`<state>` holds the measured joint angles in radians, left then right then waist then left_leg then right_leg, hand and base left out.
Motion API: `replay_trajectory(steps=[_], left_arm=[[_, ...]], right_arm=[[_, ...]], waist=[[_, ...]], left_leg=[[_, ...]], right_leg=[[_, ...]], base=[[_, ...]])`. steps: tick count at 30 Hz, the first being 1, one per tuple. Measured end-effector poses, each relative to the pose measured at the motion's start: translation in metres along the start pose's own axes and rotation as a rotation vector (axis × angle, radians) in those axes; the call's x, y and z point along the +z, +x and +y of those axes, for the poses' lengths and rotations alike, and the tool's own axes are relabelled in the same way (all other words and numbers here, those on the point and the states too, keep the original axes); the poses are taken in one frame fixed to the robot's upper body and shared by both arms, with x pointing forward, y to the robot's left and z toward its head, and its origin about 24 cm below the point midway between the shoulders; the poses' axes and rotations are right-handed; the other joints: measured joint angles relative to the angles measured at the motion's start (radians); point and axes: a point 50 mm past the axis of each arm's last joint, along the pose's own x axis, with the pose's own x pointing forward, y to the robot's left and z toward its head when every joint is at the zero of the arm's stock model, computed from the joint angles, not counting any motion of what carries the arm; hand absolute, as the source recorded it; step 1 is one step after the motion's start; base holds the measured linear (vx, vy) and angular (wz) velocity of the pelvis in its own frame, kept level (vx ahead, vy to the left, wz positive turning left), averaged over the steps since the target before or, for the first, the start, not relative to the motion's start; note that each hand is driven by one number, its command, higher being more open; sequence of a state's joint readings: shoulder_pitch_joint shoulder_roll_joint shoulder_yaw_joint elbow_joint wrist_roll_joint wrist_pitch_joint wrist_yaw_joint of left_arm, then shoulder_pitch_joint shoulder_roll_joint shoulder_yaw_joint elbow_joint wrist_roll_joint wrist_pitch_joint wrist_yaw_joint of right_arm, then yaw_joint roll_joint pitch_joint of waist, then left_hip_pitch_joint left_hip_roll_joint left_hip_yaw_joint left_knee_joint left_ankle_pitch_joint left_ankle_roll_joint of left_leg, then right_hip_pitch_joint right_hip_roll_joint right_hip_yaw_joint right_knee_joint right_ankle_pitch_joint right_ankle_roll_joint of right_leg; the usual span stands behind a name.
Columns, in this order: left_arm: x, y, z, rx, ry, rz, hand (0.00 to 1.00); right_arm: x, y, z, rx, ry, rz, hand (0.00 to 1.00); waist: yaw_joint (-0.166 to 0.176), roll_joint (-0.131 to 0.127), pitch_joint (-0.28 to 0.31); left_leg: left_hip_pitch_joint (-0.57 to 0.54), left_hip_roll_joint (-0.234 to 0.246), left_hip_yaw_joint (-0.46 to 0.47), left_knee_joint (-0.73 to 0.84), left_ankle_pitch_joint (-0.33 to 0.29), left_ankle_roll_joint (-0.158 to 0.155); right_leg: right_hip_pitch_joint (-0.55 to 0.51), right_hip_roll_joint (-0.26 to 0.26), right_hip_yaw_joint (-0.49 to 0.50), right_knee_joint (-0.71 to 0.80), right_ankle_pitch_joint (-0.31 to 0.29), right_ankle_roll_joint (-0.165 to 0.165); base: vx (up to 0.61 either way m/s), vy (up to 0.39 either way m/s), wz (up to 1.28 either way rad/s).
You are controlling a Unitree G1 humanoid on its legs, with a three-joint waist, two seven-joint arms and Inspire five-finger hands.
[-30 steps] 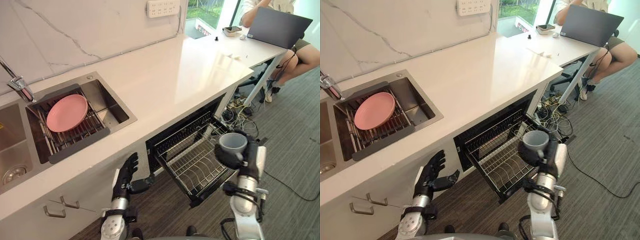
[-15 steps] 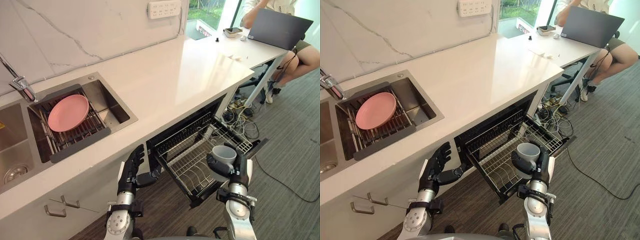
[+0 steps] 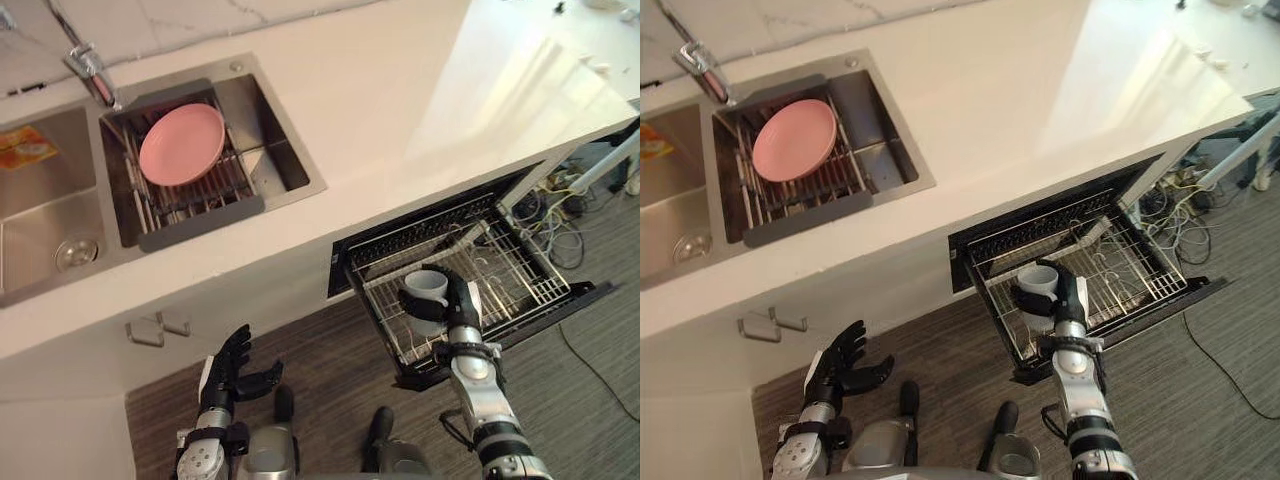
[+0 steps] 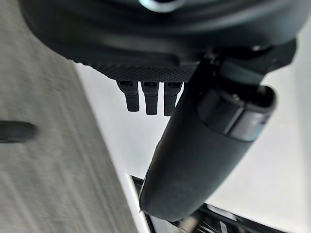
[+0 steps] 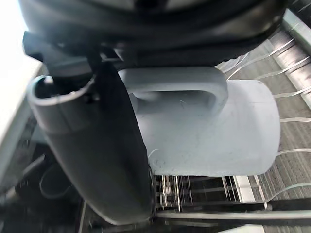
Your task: Walk over to the sink, pick up the cup, carry it to the dishwasher, place the cup inside the dishwasher, then close the dishwasher door
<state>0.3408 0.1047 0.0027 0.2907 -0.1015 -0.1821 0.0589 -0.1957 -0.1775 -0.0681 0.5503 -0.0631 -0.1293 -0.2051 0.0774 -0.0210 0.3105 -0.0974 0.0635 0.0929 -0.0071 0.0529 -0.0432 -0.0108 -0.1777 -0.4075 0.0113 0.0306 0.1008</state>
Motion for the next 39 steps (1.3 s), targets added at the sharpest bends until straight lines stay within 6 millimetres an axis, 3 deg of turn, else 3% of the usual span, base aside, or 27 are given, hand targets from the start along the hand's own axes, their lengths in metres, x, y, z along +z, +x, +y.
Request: replay_trajectory(steps=[2,11,25,30,33,35,39], left_arm=[[0.0,0.004,-0.001,-0.001,0.0,0.002,0.9],[0.002,0.013,0.001,0.022,-0.004,0.005,0.9],[-0.007,0.018,-0.001,0.028,-0.001,0.052,0.9],[-0.013,0.017,0.0,0.034,0.001,0.076,0.9],[-0.02,0.015,0.0,0.034,0.003,0.107,0.9],[-0.025,0.013,0.001,0.038,0.007,0.131,0.9],[-0.026,0.014,0.0,0.038,0.004,0.135,0.9]], right_arm=[[0.006,0.007,0.002,0.003,-0.002,-0.003,0.9],[0.009,0.013,0.005,-0.018,-0.017,0.009,0.9],[0.015,0.002,0.008,-0.042,0.019,-0.041,0.9],[0.038,-0.017,0.001,-0.066,0.07,-0.176,0.9],[0.051,-0.039,-0.009,-0.09,0.102,-0.286,0.9],[0.049,-0.057,-0.017,-0.121,0.127,-0.304,0.9],[0.049,-0.073,-0.03,-0.164,0.136,-0.32,0.9]], waist=[[0.021,0.001,0.034],[0.023,0.003,0.081],[0.018,0.004,0.084],[0.014,0.004,0.083],[-0.015,0.0,0.08],[-0.034,-0.008,0.072],[-0.069,-0.014,0.028]], left_leg=[[-0.016,0.0,-0.008,0.016,0.001,0.001],[-0.051,0.0,-0.029,0.046,0.001,0.004],[-0.038,0.006,0.001,0.046,0.0,0.001],[0.0,0.019,0.051,0.048,-0.022,-0.005],[0.005,0.02,0.042,0.048,-0.034,-0.007],[0.011,0.017,0.014,0.05,-0.03,-0.005],[-0.022,0.015,-0.1,0.052,-0.016,-0.023]], right_leg=[[-0.009,-0.002,-0.005,0.012,-0.002,-0.003],[-0.03,-0.006,-0.02,0.038,-0.008,-0.011],[-0.042,-0.005,0.013,0.045,-0.008,-0.01],[-0.036,0.003,0.064,0.047,-0.005,-0.013],[-0.036,0.003,0.065,0.069,-0.036,-0.016],[-0.036,0.005,0.09,0.121,-0.088,-0.009],[-0.006,0.017,0.021,0.135,-0.109,-0.018]], base=[[-0.05,0.008,0.12],[-0.02,0.005,0.06],[0.0,-0.001,-0.06],[-0.02,-0.009,-0.29],[0.02,-0.011,0.02],[0.07,-0.044,0.38],[0.11,-0.065,0.76]])
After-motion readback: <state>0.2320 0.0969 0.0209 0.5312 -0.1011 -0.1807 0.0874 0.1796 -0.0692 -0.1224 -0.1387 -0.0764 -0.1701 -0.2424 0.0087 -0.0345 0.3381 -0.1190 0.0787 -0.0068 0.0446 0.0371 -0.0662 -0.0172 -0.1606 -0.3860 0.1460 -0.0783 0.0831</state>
